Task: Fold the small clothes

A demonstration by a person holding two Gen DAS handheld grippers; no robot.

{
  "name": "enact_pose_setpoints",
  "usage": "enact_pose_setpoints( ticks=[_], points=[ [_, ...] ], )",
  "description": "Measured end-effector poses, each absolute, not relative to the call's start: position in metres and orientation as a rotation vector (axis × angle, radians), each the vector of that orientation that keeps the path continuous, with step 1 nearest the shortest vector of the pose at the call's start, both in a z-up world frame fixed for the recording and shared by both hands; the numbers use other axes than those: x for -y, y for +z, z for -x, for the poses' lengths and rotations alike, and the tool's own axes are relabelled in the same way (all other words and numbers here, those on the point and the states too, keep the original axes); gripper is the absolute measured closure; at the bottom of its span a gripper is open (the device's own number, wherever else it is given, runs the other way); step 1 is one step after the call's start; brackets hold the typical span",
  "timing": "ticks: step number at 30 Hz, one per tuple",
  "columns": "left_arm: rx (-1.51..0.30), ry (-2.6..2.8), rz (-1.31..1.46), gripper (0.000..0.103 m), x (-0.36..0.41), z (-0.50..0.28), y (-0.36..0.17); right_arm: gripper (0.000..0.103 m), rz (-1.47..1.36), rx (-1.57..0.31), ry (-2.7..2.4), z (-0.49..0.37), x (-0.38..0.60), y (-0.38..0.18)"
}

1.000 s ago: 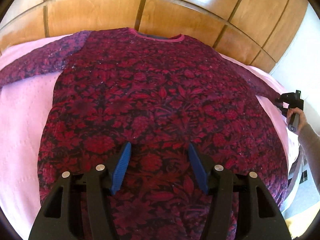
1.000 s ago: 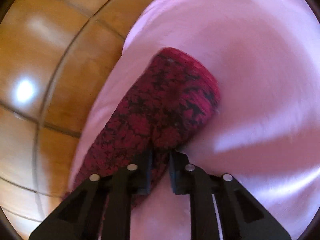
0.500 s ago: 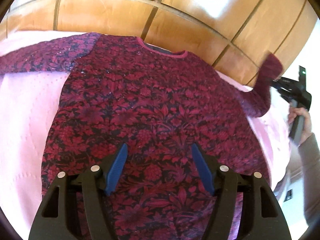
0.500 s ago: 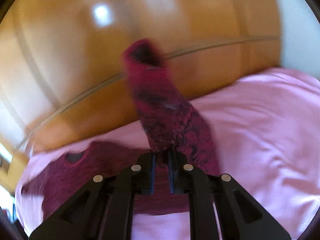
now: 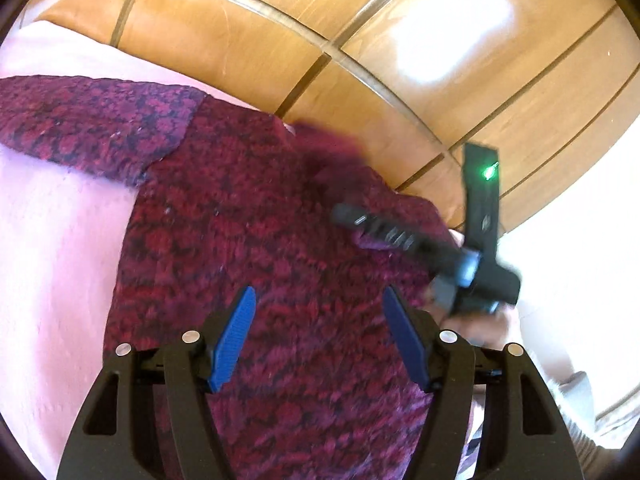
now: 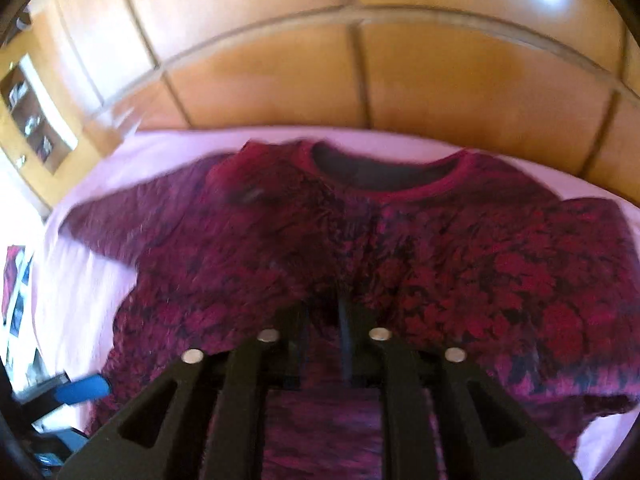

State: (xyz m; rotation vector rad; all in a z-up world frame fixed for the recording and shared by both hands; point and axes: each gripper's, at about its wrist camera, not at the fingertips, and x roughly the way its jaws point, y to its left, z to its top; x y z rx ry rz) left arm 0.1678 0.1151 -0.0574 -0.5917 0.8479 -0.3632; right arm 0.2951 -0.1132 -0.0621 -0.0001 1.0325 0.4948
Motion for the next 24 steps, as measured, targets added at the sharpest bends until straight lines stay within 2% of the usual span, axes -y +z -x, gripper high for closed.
enact_pose_setpoints(
  ticks=[1, 6, 14, 18, 20, 24],
  points=[
    [-0.848, -0.362, 0.591, 0.037, -0.115, -0.171, -0.057, 0.063, -0.015, -1.025, 0.511, -0.291, 0.115, -0.060],
    [-0.863, -0.360, 0.616, 0.037, -0.115, -0.204, -0.056, 0.042, -0.148, -0.951, 0.541, -0.260, 0.155, -0.034],
    [-0.952, -0.294, 0.647, 0.038, -0.104, -0.271, -0.077, 0.039, -0.420, -0.860, 0.333, -0.208, 0.293, -0.020],
    [-1.007, -0.269, 0.637, 0.055, -0.097, -0.300, -0.088, 0.045, -0.546, -0.834, 0.190, -0.200, 0.358, -0.030],
    [-1.023, -0.236, 0.592, 0.087, -0.092, -0.308, -0.090, 0.050, -0.611, -0.824, 0.157, -0.205, 0.379, -0.037],
    [-0.978, -0.210, 0.553, 0.093, -0.096, -0.307, -0.080, 0.058, -0.617, -0.840, 0.159, -0.230, 0.380, -0.043]
  ],
)
